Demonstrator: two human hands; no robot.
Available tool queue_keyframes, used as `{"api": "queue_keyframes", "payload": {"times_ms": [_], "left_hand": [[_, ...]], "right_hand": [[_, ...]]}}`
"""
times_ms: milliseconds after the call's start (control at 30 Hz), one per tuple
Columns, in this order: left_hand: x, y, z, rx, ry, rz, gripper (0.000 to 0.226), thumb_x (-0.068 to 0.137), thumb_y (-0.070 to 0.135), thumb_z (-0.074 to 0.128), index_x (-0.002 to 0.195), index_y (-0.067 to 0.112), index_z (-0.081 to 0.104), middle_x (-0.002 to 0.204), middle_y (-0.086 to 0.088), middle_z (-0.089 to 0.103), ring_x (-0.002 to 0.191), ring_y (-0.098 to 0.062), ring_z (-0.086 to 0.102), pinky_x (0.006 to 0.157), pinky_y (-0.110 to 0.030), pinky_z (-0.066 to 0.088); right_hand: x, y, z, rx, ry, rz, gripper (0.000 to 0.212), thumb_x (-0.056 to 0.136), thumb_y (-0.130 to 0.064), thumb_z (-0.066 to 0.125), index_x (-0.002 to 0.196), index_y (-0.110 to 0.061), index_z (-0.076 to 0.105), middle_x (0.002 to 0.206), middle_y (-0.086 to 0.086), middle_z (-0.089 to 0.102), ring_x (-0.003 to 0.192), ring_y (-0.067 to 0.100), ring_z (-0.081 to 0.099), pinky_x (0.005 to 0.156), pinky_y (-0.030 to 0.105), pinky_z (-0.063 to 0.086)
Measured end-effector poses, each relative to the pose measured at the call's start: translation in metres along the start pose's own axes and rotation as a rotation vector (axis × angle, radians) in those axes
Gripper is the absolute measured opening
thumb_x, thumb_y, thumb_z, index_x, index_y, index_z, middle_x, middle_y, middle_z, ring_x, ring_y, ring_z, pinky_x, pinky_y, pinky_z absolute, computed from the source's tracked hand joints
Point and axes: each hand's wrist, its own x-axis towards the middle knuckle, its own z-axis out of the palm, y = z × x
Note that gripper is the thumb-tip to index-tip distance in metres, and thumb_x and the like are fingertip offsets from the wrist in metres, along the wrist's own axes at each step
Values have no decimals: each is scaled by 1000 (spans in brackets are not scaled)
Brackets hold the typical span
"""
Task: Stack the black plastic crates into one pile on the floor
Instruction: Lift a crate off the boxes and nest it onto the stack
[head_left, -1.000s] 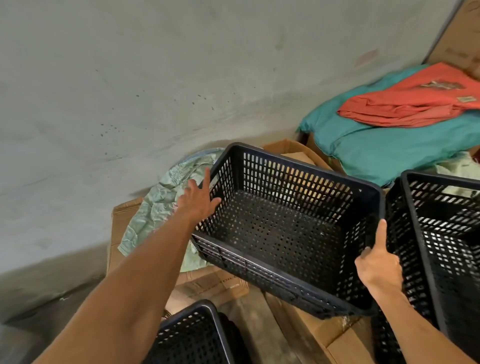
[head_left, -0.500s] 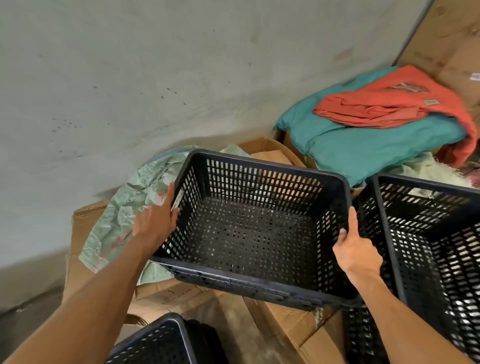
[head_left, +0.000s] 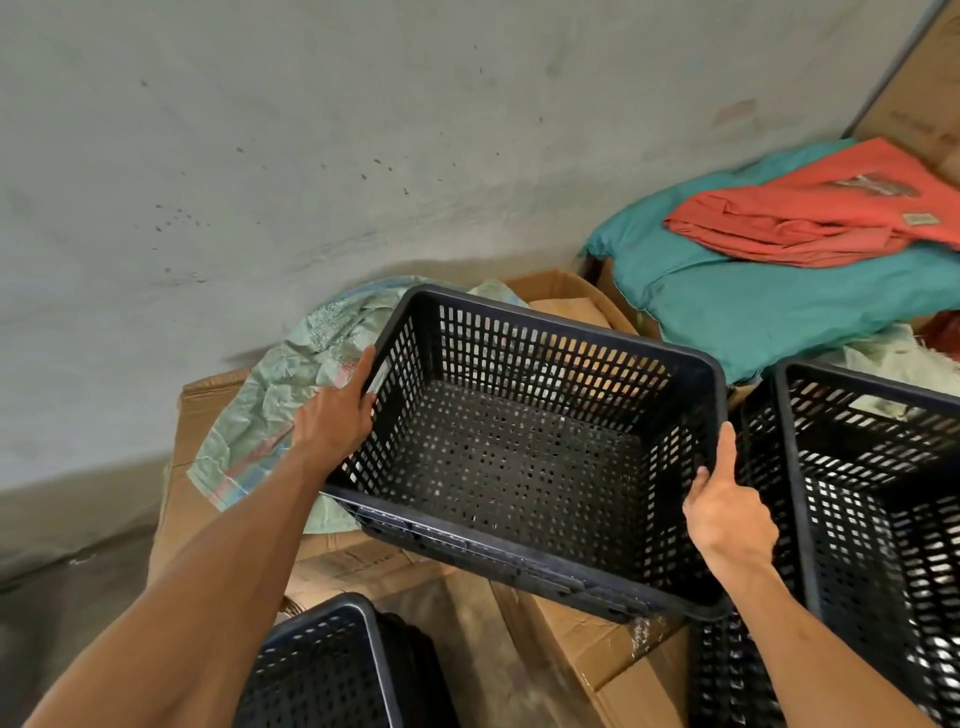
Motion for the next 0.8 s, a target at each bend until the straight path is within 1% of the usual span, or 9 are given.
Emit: {"api": "queue_keyframes", "payload": {"times_ms": [100,167,233,300,400,500,633,700,800], "left_hand": [[-7,0,-2,39,-4,8,68,105,38,39,157,40,-3,61,-8,56,50,-22,56,51,-35,46],[-12,-2,-4,37,-2,7,66,105,38,37,157,40,-3,64,-9,58,53,-24,57,56,-38,50],[-19,-5,-10,28,13,1,65,105,38,37,157,39,-2,63,-9,58,52,-25,58,59,-41,55],[-29,-6,-19,7,47,-1,65,105,37,37,157,40,-1,60,-8,57,50,-25,58,58,-42,56],[-40,-4,-44,-19,105,6,65,105,38,37,157,42,-3,58,-5,54,48,-22,55,52,-36,52],[-51,-4,-81,-28,186,2,64,104,39,38,157,41,2,59,-3,51,48,-21,48,52,-33,41],[-75,-13,-136,-31,272,3,64,104,39,38,157,39,3,66,-8,52,54,-24,47,57,-36,40],[-96,-24,-164,-38,303,10,63,104,38,37,157,39,4,71,-11,56,58,-27,53,60,-38,43],[-132,-50,-201,-19,335,1,63,104,37,36,157,37,4,82,-17,64,73,-35,63,65,-41,46]], "right_hand": [[-5,2,-2,-13,-11,-9,70,105,-35,31,157,-33,-16,77,16,67,65,33,64,68,45,56],[-8,2,-6,-19,-20,-24,73,104,-34,33,157,-31,-16,79,16,67,66,32,64,68,44,56],[-12,3,-13,-26,-5,-44,73,104,-34,34,158,-29,-15,76,14,66,62,31,62,63,40,54],[-18,4,-23,-20,28,-62,74,104,-34,35,158,-29,-15,74,15,66,60,30,61,60,38,52],[-26,2,-48,5,60,-92,75,104,-33,36,158,-29,-16,79,19,68,65,33,63,64,42,54],[-35,-6,-84,30,112,-115,77,104,-30,40,159,-29,-15,86,24,68,70,37,63,63,40,47],[-57,-19,-130,31,180,-156,81,103,-28,44,158,-31,-16,99,29,67,85,41,65,66,41,41],[-76,-24,-150,51,206,-179,82,102,-29,45,158,-32,-16,102,29,67,87,41,65,66,40,41],[-109,-35,-172,88,233,-221,81,102,-28,45,159,-31,-11,105,30,66,92,43,64,71,44,44]]}}
